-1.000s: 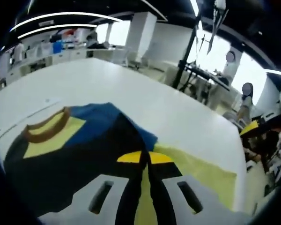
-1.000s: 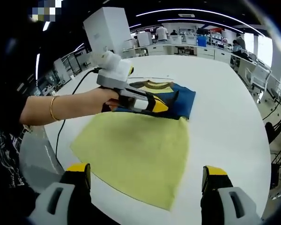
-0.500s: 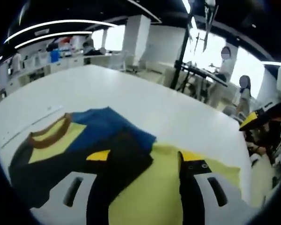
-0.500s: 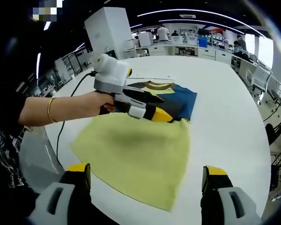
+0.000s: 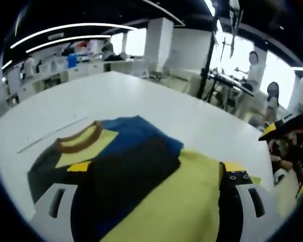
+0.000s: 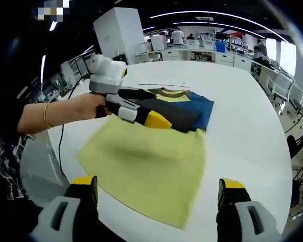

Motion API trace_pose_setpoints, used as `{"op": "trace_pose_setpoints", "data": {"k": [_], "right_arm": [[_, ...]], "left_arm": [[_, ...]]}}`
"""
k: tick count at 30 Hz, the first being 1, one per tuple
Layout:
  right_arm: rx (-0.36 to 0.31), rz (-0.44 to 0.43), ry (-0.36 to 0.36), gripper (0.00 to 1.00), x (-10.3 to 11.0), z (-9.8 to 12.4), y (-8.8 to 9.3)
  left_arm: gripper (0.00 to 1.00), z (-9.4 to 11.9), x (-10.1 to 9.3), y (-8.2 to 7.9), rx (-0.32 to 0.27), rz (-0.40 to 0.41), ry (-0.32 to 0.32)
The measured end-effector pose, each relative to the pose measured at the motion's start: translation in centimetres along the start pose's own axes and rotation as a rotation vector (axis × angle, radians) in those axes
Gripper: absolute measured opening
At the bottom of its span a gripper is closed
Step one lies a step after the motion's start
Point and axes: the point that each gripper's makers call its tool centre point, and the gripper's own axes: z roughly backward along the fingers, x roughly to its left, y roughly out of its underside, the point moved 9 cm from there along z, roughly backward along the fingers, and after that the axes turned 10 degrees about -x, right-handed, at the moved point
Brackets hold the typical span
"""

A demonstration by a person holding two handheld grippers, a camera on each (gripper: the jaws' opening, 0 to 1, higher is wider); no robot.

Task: Fold the garment on the visible template until the final outline fits inside the template.

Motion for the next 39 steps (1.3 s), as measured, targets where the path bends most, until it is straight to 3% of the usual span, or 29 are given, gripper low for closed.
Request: {"op": "trace_pose_setpoints", "data": {"k": [10,18,21,25,31,39], "right_arm": [[-0.053,0.001,-0.005,1.00,0.0,-0.3,-0.2],[-0.038,0.004,0.001,1.00,-0.1,-0.7,0.5],[-0.063,-0.009,0.008,1.00,-0.1,-0.9,0.6],[-0.082,-0.013,0.012,1.00,0.1,-1.0,0.6],[-0.100,-0.015,0.015,1.00,0.3,-1.0,1.0],[-0.072,-0.026,0.014,0.99,0.2,-1.2,2.2]], "left_arm": [[0.99,4.5,1.7,-0.2,0.002,0.043,-0.059],[0.99,8.7,2.4,-0.2,0.001,-0.011,-0.095],[0.99,9.9,2.8,-0.3,0.018,-0.065,-0.110],[0.99,11.5,3.1,-0.5,0.009,-0.061,-0.121],[0.97,14.0,3.1,0.1,0.012,-0.071,-0.127],[0.94,17.5,3.2,1.6,0.016,-0.042,-0.157]]}}
